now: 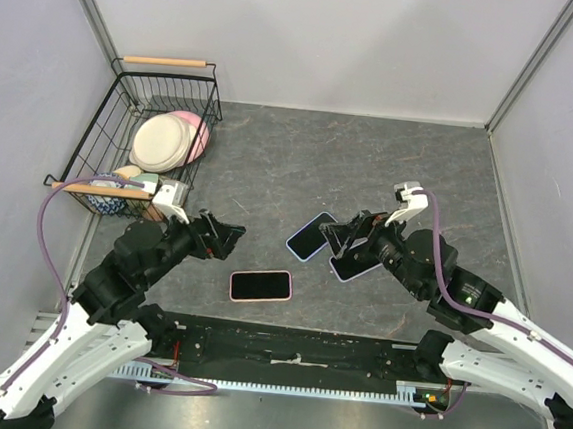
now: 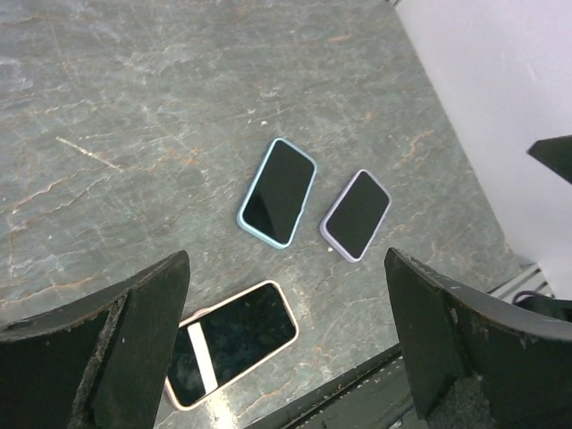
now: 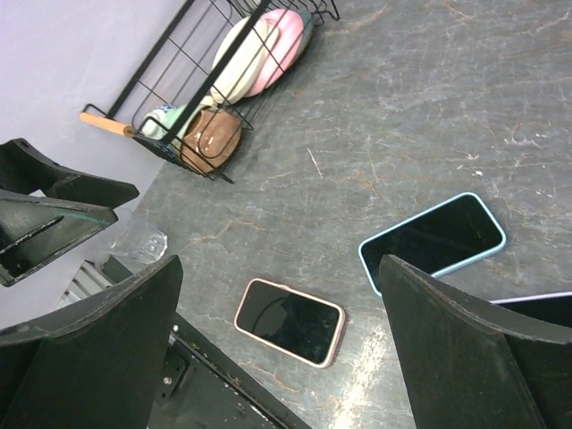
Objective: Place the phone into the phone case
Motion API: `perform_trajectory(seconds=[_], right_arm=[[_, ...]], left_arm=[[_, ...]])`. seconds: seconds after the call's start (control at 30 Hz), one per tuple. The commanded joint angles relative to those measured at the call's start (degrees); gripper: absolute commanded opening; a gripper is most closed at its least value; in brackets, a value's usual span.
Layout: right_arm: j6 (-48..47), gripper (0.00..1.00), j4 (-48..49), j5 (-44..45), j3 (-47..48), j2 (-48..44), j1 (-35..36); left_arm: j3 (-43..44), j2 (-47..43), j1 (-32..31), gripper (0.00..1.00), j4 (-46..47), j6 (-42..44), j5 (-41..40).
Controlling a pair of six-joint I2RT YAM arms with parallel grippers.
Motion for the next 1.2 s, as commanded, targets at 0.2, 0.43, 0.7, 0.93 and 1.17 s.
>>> perform_trajectory(seconds=[0.2, 0.43, 0.7, 0.93, 1.17], right_arm=[[3.3, 0.98, -5.2, 14.4, -2.5, 4.2, 0.0], [4.8, 0.98, -8.6, 29.2, -7.6, 6.3, 0.0], [7.4, 0.98, -8.6, 38.4, -13.8, 6.0, 0.1], [6.8, 0.98, -8.1, 39.2, -14.1, 9.3, 0.0], [4.6, 0.98, -7.2, 38.5, -12.5, 13.8, 0.1]], left_arm=[[0.8, 9.7, 0.1, 0.97, -3.4, 3.2, -8.0], [0.0, 14.4, 0.1, 0.97, -4.1, 2.9, -10.2], [-1.7, 19.7, 0.1, 0.97, -2.8, 2.1, -11.7], [-0.7, 26.3, 0.1, 0.97, -1.8, 1.8, -9.9], [-0.3, 30.0, 0.1, 0.97, -0.3, 0.9, -7.6]])
